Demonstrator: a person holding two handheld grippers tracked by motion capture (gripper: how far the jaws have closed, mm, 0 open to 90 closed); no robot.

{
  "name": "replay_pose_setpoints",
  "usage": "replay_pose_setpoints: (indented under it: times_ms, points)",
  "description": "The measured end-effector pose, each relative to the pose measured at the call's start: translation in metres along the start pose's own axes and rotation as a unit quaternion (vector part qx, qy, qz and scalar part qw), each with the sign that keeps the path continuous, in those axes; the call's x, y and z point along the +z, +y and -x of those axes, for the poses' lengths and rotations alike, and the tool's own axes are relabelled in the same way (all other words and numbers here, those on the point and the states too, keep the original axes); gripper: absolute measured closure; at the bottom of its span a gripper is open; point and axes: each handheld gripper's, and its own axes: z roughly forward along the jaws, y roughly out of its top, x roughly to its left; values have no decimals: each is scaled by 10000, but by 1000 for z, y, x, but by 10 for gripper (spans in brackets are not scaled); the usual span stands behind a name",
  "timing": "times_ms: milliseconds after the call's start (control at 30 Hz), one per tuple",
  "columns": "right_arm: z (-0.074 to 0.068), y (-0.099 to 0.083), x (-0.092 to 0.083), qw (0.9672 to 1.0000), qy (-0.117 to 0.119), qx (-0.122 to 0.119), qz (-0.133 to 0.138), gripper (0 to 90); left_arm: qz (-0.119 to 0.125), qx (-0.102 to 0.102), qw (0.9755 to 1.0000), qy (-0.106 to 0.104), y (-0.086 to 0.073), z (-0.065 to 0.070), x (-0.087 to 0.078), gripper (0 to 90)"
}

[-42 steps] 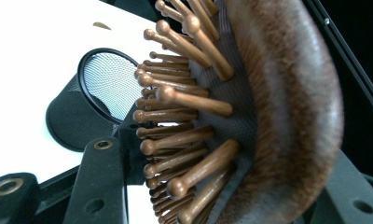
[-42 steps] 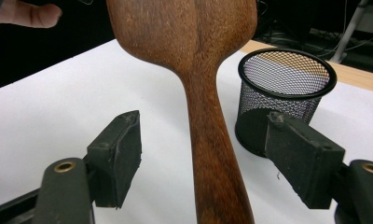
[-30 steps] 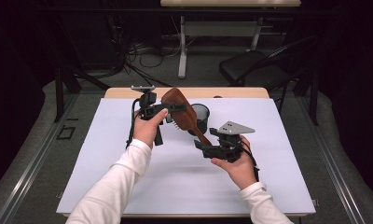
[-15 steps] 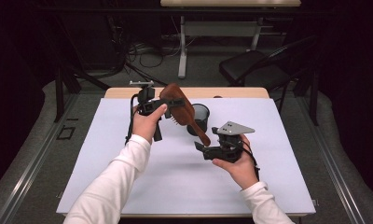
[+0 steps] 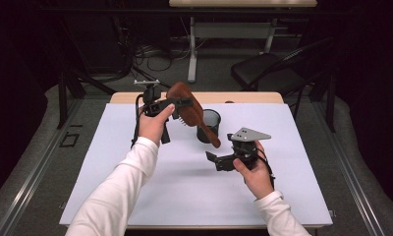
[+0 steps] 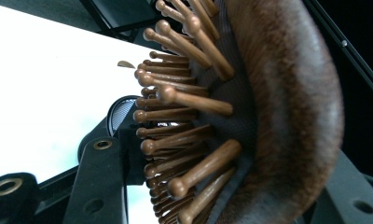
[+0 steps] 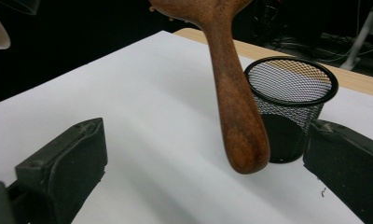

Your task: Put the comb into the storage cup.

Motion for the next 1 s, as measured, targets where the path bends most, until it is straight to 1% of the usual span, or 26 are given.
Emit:
replay_pose_setpoints:
  times_ms: [133,200,267,333,567,733,833,933,967,1000]
  points:
    - [-1,0,-1,10000,18,-96,-6,0,35,22,10000,36,2,1,0,476]
    - [-1,0,0,10000,23,-65,-19,0,82,21,10000,40,3,1,1,476]
    - [-1,0,0,9999,-54,-96,-46,0,96,8,9999,44,4,1,1,476]
    - [-1,0,-1,9999,-71,-123,-66,0,129,11,9999,56,5,1,1,476]
    - [1,1,-3,9999,-95,-67,-1,0,210,-16,9997,116,8,-1,0,476]
    - [3,0,-2,10000,-59,-11,-67,0,337,39,9993,167,12,0,0,474]
    - [4,0,-2,9999,-68,9,-78,0,402,52,9990,170,14,1,-1,474]
    - [4,0,-3,9999,-95,48,-91,0,434,101,9988,216,17,3,-1,474]
    - [5,0,-3,9999,-100,35,-87,0,492,112,9985,231,18,3,-1,474]
    - [6,-1,-3,9999,-99,35,-86,0,498,108,9984,234,19,4,-1,474]
